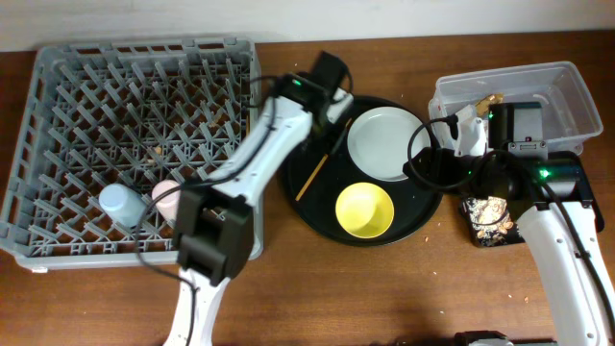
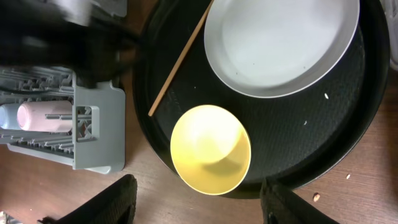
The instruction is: Sort waste into correct bins and load items into the dishwasher rack
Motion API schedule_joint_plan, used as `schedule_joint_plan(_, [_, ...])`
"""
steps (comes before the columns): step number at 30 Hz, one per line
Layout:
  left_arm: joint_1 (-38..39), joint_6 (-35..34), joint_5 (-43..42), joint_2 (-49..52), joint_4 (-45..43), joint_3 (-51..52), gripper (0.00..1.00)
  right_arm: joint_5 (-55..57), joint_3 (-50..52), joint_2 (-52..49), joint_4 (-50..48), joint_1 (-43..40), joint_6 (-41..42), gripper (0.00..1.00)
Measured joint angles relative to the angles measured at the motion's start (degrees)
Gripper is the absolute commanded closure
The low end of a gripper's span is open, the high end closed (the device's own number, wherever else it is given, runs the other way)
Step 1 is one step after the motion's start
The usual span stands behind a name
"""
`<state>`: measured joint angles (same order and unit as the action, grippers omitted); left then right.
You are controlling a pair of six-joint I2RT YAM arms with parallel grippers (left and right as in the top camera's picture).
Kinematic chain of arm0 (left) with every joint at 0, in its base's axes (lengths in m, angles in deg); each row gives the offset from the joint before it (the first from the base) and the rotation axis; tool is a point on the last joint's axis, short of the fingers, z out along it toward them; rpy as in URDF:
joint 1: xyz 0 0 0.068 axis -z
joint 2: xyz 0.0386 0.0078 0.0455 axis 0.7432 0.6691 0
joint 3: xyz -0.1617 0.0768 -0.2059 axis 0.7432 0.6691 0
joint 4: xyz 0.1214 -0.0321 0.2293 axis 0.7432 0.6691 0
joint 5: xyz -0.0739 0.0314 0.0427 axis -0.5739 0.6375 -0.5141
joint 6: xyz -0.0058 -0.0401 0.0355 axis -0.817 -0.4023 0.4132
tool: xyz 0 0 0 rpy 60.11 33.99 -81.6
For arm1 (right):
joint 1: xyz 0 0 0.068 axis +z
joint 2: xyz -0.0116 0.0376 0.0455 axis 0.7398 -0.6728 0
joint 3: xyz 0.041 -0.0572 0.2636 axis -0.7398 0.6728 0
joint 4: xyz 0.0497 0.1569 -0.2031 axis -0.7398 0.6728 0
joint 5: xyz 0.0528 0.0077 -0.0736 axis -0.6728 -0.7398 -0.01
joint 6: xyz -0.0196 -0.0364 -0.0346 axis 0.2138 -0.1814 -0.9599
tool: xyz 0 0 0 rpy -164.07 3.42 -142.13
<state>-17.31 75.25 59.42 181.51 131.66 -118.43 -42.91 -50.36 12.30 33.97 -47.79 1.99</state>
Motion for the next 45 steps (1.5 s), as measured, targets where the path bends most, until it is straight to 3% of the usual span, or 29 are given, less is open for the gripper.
schedule_joint_plan(3, [1.42, -1.2, 2.23, 7.1, -4.09, 1.18, 0.7, 0.0, 0.0, -0.02, 0.0, 0.0, 0.0, 0.35])
schedule_joint_plan(4, [1.31, -1.49, 2.47, 8.31, -4.39, 1.18, 0.75, 0.0, 0.0, -0.02, -0.04, 0.0, 0.02, 0.35])
schedule_joint_plan(7, [1.77, -1.97, 2.75, 9.53, -4.48, 0.94, 1.0, 0.02, 0.0, -0.02, -0.13, 0.0, 0.0, 0.35])
schedule_joint_plan(9, [2.27, -2.4, 3.13, 9.79, -2.95, 0.17, 1.0, 0.02, 0.0, -0.02, -0.22, 0.0, -0.02, 0.35])
schedule_joint_plan(11, [2.32, -3.08, 2.86, 11.02, 4.48, -3.8, 1.0, 0.0, 0.0, -0.02, -0.26, 0.0, 0.02, 0.35])
schedule_joint_plan(14, [1.66, -5.01, 2.86, 12.72, 16.44, -15.43, 1.0, 0.0, 0.0, -0.02, -0.28, 0.0, 0.02, 0.35])
schedule_joint_plan(17, [-6.34, -11.15, 2.67, 12.66, 29.73, -36.72, 1.0, 0.02, 0.0, -0.02, -0.2, 0.0, 0.02, 0.35])
schedule_joint_plan(19, [-15.26, -14.23, 2.91, 12.7, 32.57, -37.73, 1.0, 0.02, 0.0, -0.02, -0.24, 0.0, -0.02, 0.35])
schedule_joint_plan(23, [-18.49, -16.37, 5.01, 12.81, 32.22, -32.37, 0.99, 0.02, 0.0, -0.02, -0.26, 0.0, -0.02, 0.35])
schedule_joint_plan(24, [-18.27, -16.61, 5.27, 12.9, 30.4, -28.96, 0.96, 0.02, 0.0, -0.02, -0.2, 0.0, 0.02, 0.35])
schedule_joint_plan(25, [-18.23, -16.81, 5.25, 12.9, 28.41, -25.49, 0.73, 0.02, 0.0, -0.02, -0.24, 0.0, 0.0, 0.35])
schedule_joint_plan(26, [-18.12, -17.16, 5.22, 12.96, 28.26, -22.8, 0.59, 0.02, 0.0, -0.02, -0.22, 0.0, 0.0, 0.35])
schedule_joint_plan(31, [-18.01, -16.94, 4.57, 10.67, 34.07, -30.4, 0.53, 0.0, 0.0, -0.02, -0.26, 0.0, -0.02, 0.36])
schedule_joint_plan(33, [-17.97, -15.3, 4.57, 2.21, 34.12, -31.12, 0.52, 0.0, 0.0, -0.02, -0.7, 0.0, -0.55, 0.36])
schedule_joint_plan(34, [-17.97, -14.05, 4.57, -4.22, 34.1, -31.19, 0.46, 0.04, 0.0, -0.02, -0.79, 0.0, -1.51, 0.36])
schedule_joint_plan(36, [-17.97, -11.58, 4.59, -20.87, 34.14, -32.11, 0.45, 0.15, 0.02, 0.94, -0.96, 0.0, -4.31, 0.35])
schedule_joint_plan(37, [-17.92, -10.86, 4.59, -28.17, 34.05, -31.28, 0.38, 0.17, 0.11, 3.45, -1.7, 0.0, -5.31, 0.31])
schedule_joint_plan(38, [-17.9, -10.08, 4.68, -37.03, 34.4, -27.54, 0.04, 0.17, 0.13, 7.32, -2.34, 0.0, -6.03, 0.28])
schedule_joint_plan(40, [-17.9, -9.27, 5.99, -48.74, 33.51, -14.1, 0.01, 0.15, -0.17, 13.66, -2.78, 0.0, -6.75, 0.24])
schedule_joint_plan(43, [-17.9, -9.2, 7.19, -53.68, 27.67, 3.37, 0.01, 0.17, -0.2, 14.56, -2.64, 0.0, -6.93, 0.22])
schedule_joint_plan(45, [-17.9, -9.2, 7.23, -54.07, 27.43, 5.99, 0.01, 0.17, -0.2, 14.56, -2.64, 0.0, -6.91, 0.21])
